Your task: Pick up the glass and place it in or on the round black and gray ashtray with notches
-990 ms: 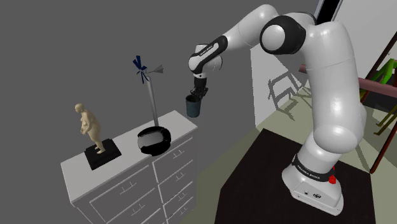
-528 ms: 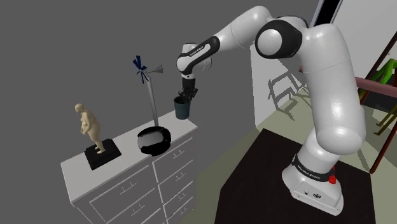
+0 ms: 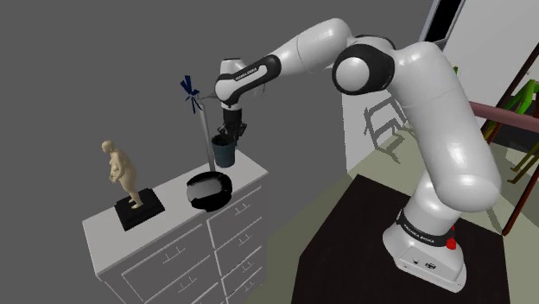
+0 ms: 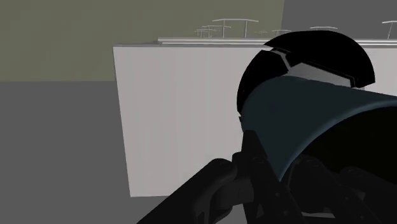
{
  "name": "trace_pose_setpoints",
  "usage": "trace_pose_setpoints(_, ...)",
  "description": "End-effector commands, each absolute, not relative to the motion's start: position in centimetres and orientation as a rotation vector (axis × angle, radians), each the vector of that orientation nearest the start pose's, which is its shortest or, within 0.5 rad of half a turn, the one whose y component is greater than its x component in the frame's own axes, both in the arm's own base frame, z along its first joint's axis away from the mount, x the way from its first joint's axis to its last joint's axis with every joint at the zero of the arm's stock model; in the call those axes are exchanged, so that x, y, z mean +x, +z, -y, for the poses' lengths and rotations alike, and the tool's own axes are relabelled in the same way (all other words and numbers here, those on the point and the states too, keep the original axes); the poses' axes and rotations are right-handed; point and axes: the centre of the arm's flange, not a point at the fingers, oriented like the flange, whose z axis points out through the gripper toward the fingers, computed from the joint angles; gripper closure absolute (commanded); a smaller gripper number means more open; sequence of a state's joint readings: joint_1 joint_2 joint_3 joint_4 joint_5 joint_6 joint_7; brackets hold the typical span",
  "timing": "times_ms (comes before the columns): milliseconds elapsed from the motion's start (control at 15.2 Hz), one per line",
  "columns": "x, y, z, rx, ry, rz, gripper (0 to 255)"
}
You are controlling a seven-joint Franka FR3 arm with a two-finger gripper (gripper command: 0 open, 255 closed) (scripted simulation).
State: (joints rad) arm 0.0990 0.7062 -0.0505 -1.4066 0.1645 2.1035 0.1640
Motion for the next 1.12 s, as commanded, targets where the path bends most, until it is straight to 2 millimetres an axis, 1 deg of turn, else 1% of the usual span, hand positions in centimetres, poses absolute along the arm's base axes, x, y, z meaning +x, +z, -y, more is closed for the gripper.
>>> trace_pose_setpoints(0, 73.2, 29.0, -7.5, -3.021, 0.029, -0.286, 255)
trace_pose_setpoints(264, 75.2, 29.5, -12.4, -3.021, 0.029, -0.286, 255)
trace_pose_setpoints(330, 75.8, 29.6, -13.9, -3.021, 0.029, -0.286, 255)
trace_pose_setpoints(1056, 75.8, 23.8, -13.9, -3.021, 0.029, -0.286, 255)
